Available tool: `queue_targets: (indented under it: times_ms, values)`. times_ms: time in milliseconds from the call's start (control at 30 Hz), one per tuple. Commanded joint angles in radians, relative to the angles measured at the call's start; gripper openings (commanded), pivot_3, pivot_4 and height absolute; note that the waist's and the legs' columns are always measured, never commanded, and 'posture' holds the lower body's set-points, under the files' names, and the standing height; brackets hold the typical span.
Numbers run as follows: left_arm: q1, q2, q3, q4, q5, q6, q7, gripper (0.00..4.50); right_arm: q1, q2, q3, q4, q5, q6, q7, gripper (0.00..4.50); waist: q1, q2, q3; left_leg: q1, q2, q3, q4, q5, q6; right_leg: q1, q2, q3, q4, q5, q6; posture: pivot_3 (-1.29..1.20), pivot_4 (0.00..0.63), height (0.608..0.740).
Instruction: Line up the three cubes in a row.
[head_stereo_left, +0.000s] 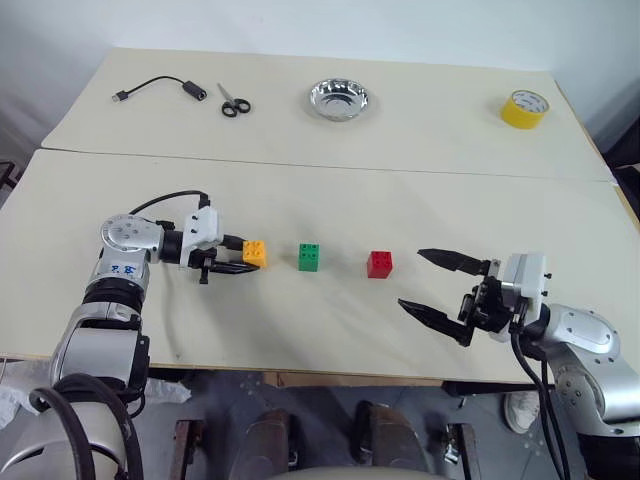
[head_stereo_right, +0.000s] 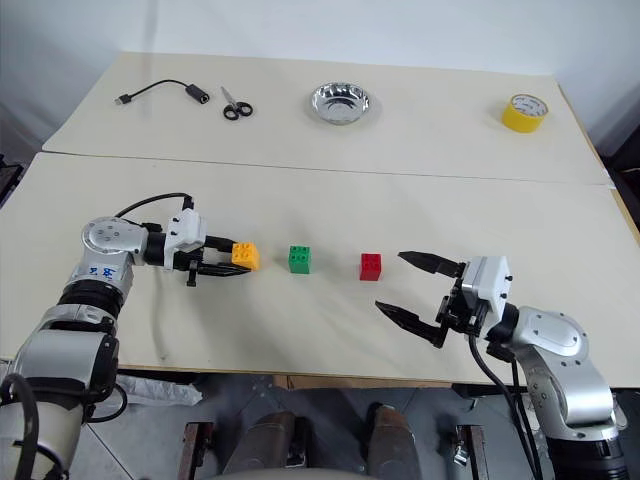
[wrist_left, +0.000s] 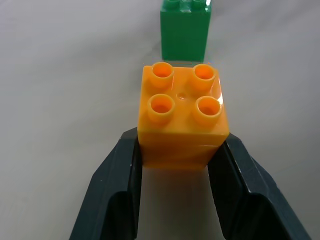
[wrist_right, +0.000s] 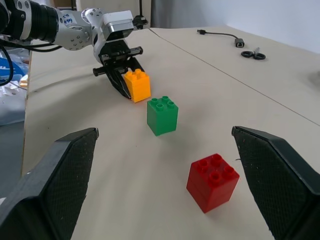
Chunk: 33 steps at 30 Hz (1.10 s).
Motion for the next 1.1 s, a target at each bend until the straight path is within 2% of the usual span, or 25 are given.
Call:
queue_targets:
  times_ms: [33, 167, 233, 400, 467, 533, 667, 833, 933, 1100]
  values:
    - [-0.03, 0.004, -0.003, 0.032, 0.033, -0.048, 0.01, 1.48, 0.039, -0.03, -0.04, -0.049, 0.023, 0.001, 0.018, 4.5, 0.0, 0.0, 0.0, 0.0, 0.0, 0.0, 0.0, 0.0, 0.0, 0.0, 0.0, 0.0, 0.0, 0.0, 0.0, 0.0, 0.15, 0.74]
    - [-0.052, 0.014, -0.015, 0.061, 0.067, -0.009, 0.0, 1.48, 0.077, -0.059, -0.038, -0.046, 0.025, 0.001, 0.054, 4.5, 0.001, 0.0, 0.0, 0.0, 0.001, 0.0, 0.0, 0.0, 0.001, 0.0, 0.0, 0.0, 0.001, 0.0, 0.0, 0.0, 0.15, 0.74]
    - [-0.06, 0.014, -0.004, 0.066, 0.063, 0.002, 0.012, 2.22, 0.072, -0.06, -0.03, -0.033, 0.021, -0.002, 0.06, 4.5, 0.001, 0.0, 0.0, 0.0, 0.001, 0.0, 0.001, 0.0, 0.001, 0.0, -0.001, 0.0, 0.001, 0.0, 0.0, 0.0, 0.15, 0.74]
    - [-0.051, 0.026, 0.062, 0.036, 0.008, 0.02, 0.024, 3.72, 0.046, -0.05, -0.012, -0.002, 0.016, -0.011, 0.083, 4.5, 0.0, 0.0, 0.0, 0.0, 0.003, 0.0, 0.001, 0.0, 0.001, 0.0, -0.001, 0.0, 0.001, 0.0, 0.0, 0.0, 0.15, 0.74]
    - [-0.014, 0.065, 0.102, -0.031, -0.051, 0.111, -0.052, 4.31, 0.038, -0.058, -0.009, 0.005, 0.027, -0.016, 0.117, 4.5, -0.001, 0.0, 0.0, 0.0, 0.003, -0.001, 0.001, 0.0, 0.001, 0.0, -0.001, 0.0, 0.001, 0.0, 0.0, 0.0, 0.15, 0.74]
    - [0.047, 0.121, 0.138, -0.152, -0.117, 0.239, -0.128, 4.31, 0.03, -0.073, -0.015, 0.011, 0.04, -0.01, 0.152, 4.5, -0.015, 0.0, 0.0, 0.0, 0.004, 0.0, 0.0, 0.0, 0.001, -0.001, -0.001, 0.0, 0.001, 0.0, 0.0, 0.0, 0.15, 0.74]
    - [0.2, 0.178, 0.238, -0.414, -0.255, 0.404, -0.083, 4.31, 0.003, -0.068, -0.041, 0.037, 0.07, -0.028, 0.192, 4.5, -0.023, 0.0, 0.0, 0.0, 0.005, -0.001, 0.0, 0.0, 0.001, 0.0, -0.001, 0.0, 0.002, 0.0, 0.0, 0.0, 0.15, 0.74]
    - [0.534, 0.282, 0.396, -0.771, -0.388, 0.648, -0.001, 4.31, -0.065, -0.066, -0.046, 0.052, 0.092, -0.033, 0.212, 4.5, -0.031, 0.0, 0.0, 0.001, 0.005, -0.003, 0.001, 0.0, 0.0, 0.0, -0.002, 0.001, 0.003, 0.0, 0.0, 0.0, 0.15, 0.74]
    - [0.655, 0.287, 0.407, -0.865, -0.346, 0.556, 0.038, 4.31, -0.086, -0.067, -0.039, 0.07, 0.086, -0.04, 0.239, 4.5, -0.02, 0.001, 0.001, 0.001, 0.005, -0.005, 0.001, 0.0, 0.0, 0.001, -0.002, 0.001, 0.003, 0.0, 0.0, 0.0, 0.15, 0.74]
    - [0.692, 0.281, 0.41, -0.894, -0.346, 0.527, 0.095, 4.31, -0.131, -0.069, 0.001, 0.145, 0.022, -0.099, 0.294, 4.5, 0.001, 0.001, 0.001, 0.001, 0.004, -0.005, 0.003, 0.0, 0.0, 0.002, -0.004, 0.002, 0.003, 0.0, -0.001, 0.0, 0.15, 0.74]
